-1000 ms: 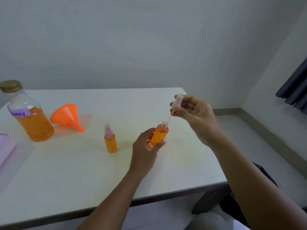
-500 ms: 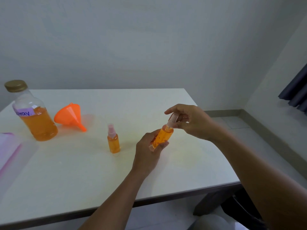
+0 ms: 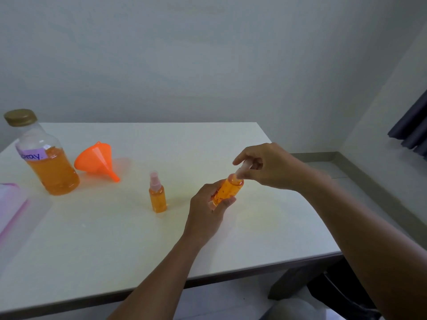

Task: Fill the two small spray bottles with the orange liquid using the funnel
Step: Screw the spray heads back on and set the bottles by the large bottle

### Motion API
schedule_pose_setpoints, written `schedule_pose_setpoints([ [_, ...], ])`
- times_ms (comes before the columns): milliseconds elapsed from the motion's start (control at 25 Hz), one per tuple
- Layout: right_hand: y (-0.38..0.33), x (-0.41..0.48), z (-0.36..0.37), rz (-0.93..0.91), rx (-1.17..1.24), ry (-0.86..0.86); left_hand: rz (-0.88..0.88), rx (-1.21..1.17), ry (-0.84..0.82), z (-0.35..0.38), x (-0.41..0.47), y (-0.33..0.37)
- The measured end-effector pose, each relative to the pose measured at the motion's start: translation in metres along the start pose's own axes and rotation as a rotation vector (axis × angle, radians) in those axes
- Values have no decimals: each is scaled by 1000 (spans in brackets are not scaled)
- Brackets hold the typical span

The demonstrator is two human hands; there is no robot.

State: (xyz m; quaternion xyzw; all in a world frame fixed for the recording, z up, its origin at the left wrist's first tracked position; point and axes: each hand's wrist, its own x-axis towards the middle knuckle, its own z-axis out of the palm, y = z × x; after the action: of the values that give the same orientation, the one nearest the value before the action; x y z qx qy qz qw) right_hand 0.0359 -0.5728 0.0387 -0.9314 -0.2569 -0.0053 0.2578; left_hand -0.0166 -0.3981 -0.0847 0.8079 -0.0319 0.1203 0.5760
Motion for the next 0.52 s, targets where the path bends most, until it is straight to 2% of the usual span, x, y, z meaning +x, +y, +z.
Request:
schedule_pose_setpoints([
  [80,-1,-1,-1,37,-52,7,3,-5,-3,0,0,0],
  [240,-1,-3,-2,-78,6,-17,4,17,-2,0,0,-1],
  [400,-3,-2,-1,56,-62,35,16,28,-13,0,-1,0],
  [520,-2,-5,-2,5,19,-33,26,32,-13,0,0,-1],
])
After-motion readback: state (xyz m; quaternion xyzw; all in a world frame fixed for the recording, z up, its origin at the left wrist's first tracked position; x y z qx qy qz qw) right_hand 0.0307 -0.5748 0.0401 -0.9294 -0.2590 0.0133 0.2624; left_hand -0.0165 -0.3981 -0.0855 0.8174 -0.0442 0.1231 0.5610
